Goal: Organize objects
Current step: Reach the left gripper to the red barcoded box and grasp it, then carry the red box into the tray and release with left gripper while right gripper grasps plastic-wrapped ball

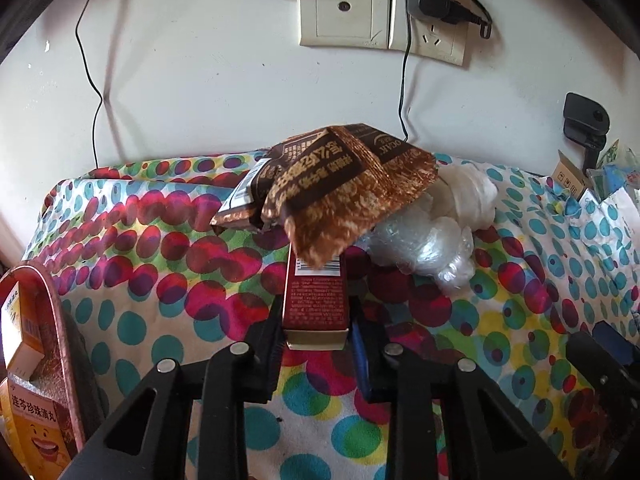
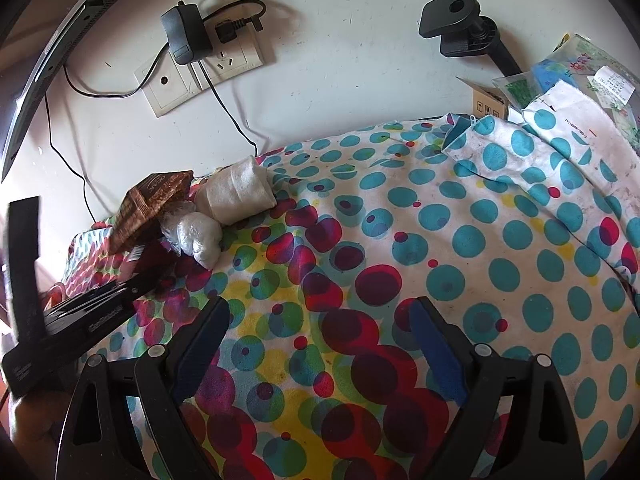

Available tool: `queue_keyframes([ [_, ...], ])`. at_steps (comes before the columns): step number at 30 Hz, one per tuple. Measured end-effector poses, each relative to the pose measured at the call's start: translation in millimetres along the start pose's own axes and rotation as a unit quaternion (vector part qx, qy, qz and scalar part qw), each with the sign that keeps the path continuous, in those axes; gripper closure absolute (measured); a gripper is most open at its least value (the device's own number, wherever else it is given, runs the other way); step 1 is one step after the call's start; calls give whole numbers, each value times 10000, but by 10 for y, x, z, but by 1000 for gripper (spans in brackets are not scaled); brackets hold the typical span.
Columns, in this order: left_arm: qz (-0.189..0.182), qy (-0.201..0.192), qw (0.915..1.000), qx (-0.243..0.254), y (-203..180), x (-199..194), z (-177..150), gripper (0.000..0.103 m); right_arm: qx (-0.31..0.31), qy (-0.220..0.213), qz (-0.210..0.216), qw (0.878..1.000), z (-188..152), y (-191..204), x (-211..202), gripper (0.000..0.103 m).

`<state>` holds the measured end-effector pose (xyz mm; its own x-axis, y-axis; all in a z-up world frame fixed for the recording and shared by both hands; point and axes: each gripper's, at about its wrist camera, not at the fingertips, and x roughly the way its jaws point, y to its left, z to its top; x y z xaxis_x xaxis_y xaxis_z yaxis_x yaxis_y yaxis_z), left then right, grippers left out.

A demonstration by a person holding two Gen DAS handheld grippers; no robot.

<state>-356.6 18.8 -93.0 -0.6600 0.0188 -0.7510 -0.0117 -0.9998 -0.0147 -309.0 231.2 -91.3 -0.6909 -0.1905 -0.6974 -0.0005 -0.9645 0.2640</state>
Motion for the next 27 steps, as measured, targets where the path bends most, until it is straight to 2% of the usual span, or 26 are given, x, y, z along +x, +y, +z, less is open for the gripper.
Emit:
queue_keyframes([
  [6, -286, -271, 9990, -193, 157, -547, -249, 75, -25, 7, -47, 10000, 0, 8, 8, 13],
  [12, -597, -763, 9951, -214, 273, -1157, -550, 75, -165, 51, -109, 9998, -7, 58, 28, 12],
  [15, -672, -877, 9936, -218, 351, -1381, -710, 75, -487, 103, -250, 9984, -14, 184, 55, 12],
  [18, -711, -973, 9922, -313, 467, -1568, -854, 75, -1161, 33, -450, 9922, -43, 449, 71, 12],
  [20, -761, -1009, 9910, -430, 565, -1649, -912, 75, -1501, 22, -336, 9881, -62, 606, 103, 9],
  [22, -674, -974, 9918, -483, 638, -1684, -967, 75, -1796, 185, -18, 9836, -57, 799, 206, 3],
  [27, -478, -823, 9939, -558, 765, -1686, -1105, 75, -1884, 343, 228, 9812, 66, 1066, 465, 3],
])
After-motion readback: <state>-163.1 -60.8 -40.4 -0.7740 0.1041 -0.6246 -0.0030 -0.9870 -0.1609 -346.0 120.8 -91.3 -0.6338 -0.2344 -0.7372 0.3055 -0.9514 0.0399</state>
